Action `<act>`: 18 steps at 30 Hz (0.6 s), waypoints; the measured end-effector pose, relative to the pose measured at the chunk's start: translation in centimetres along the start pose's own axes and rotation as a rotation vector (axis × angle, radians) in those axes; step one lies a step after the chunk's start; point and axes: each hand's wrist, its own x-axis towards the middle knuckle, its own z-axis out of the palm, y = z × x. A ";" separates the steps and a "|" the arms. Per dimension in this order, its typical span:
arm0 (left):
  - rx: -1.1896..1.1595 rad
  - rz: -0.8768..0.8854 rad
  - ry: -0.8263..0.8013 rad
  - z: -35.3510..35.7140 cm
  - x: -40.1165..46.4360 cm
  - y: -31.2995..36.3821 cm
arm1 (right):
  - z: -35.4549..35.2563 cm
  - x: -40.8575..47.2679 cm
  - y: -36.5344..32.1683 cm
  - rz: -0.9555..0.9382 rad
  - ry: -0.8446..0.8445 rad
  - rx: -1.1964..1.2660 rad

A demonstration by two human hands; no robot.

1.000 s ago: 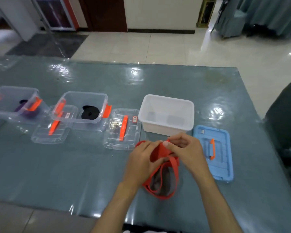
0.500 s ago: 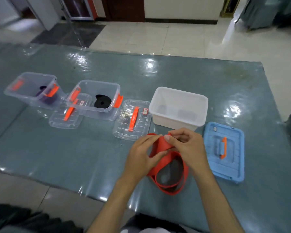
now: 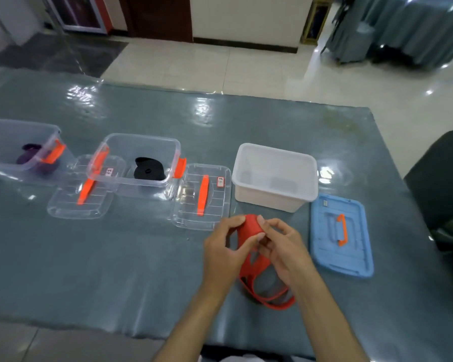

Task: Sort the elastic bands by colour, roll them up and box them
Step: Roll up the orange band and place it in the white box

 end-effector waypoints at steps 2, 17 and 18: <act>-0.020 0.042 0.025 -0.5 0.0 -0.5 | 0.7 -0.3 0.5 -0.020 0.009 -0.014; -0.100 0.130 -0.263 -4.0 2.8 0.4 | 2.0 -2.9 -0.4 -0.296 -0.030 -0.322; -0.116 0.130 -0.278 -4.2 2.8 0.8 | 2.1 -3.2 -0.7 -0.351 -0.038 -0.339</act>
